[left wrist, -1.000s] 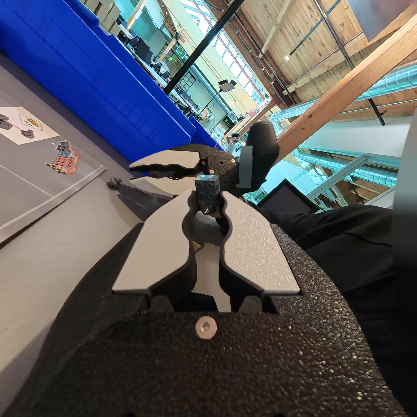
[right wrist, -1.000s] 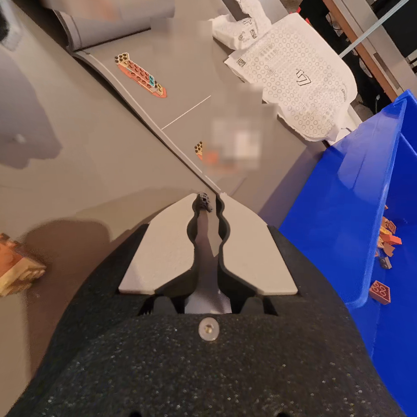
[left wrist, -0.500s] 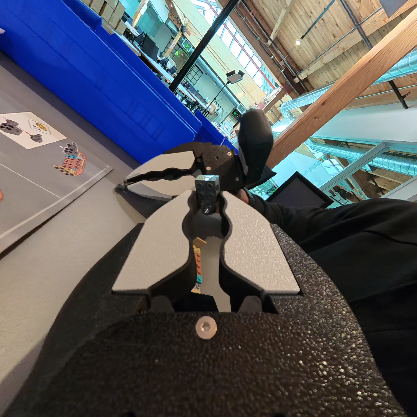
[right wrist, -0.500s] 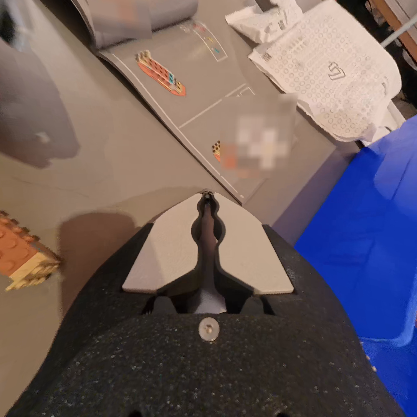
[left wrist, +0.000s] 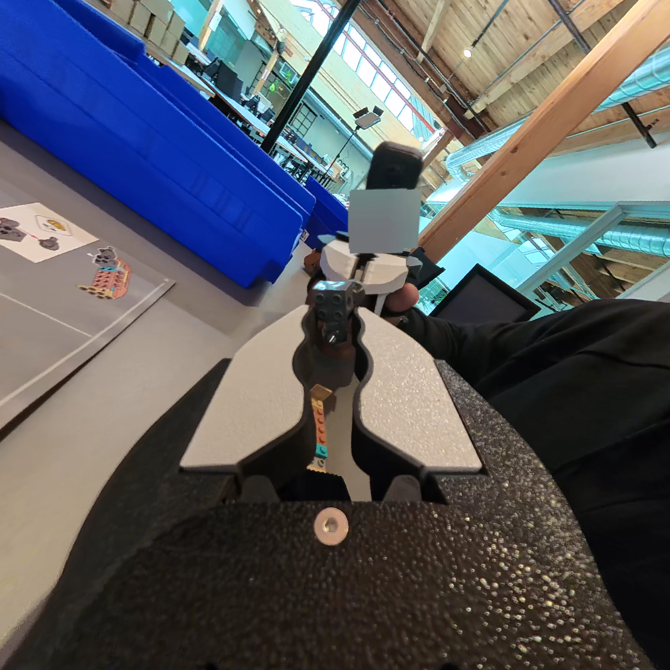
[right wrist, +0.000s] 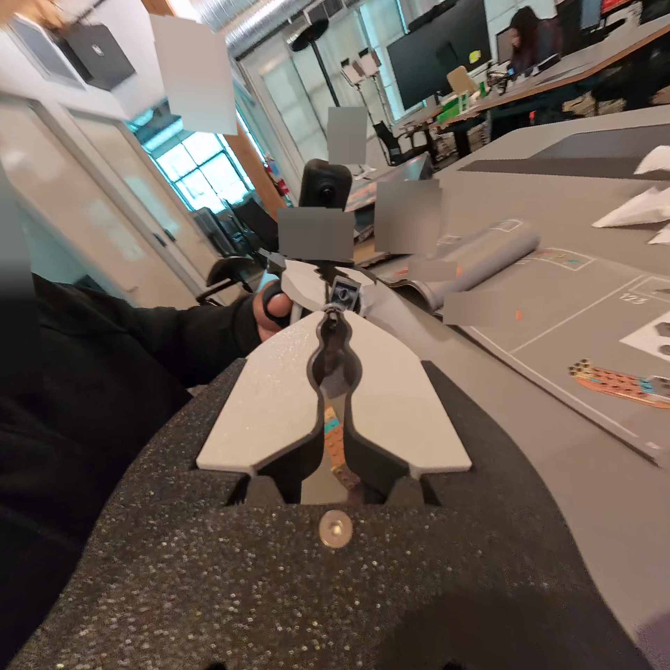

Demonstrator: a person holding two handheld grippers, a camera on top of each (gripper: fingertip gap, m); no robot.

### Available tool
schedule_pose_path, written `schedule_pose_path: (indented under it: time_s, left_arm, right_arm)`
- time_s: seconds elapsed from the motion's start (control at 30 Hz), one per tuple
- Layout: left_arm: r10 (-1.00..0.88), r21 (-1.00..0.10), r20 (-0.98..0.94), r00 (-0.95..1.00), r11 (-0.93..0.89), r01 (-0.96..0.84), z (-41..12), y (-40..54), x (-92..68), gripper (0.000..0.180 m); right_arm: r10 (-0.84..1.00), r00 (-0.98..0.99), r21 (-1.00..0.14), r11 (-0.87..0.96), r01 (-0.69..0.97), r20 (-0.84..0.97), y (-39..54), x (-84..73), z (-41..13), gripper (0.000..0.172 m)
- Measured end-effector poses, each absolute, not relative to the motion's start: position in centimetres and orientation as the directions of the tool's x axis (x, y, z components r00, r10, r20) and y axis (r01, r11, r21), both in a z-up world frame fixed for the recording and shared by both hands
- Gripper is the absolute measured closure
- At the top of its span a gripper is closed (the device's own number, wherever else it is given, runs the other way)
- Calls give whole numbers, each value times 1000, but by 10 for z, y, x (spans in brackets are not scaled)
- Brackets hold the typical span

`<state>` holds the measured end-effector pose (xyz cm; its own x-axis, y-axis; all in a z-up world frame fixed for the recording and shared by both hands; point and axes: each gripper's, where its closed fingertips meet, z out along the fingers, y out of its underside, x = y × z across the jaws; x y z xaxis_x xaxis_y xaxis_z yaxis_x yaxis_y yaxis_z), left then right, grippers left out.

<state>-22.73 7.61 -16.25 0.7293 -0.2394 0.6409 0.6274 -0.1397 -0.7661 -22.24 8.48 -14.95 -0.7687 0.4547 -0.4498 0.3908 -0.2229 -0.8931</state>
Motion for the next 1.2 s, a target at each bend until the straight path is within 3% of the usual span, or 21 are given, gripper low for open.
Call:
schedule_pose_path:
  time_s: [0.37,0.5,1.2]
  left_arm:
    - [-253,-806,592,765,-186,562,-168,81,-214,163]
    - [-267,-844,533,803,-238,481,-174,84,-200,163]
    - [-275,-837,547,791,-152,526,-162,79,-212,163]
  right_arm:
    - [207,-813,-780,-482,400,-545,79,-210,-109,168]
    - [171,-800,-758,-479,442,-575,71,-211,-114,167]
    - [410,-786,-885,-272,378,-463,73,-214,-147,172]
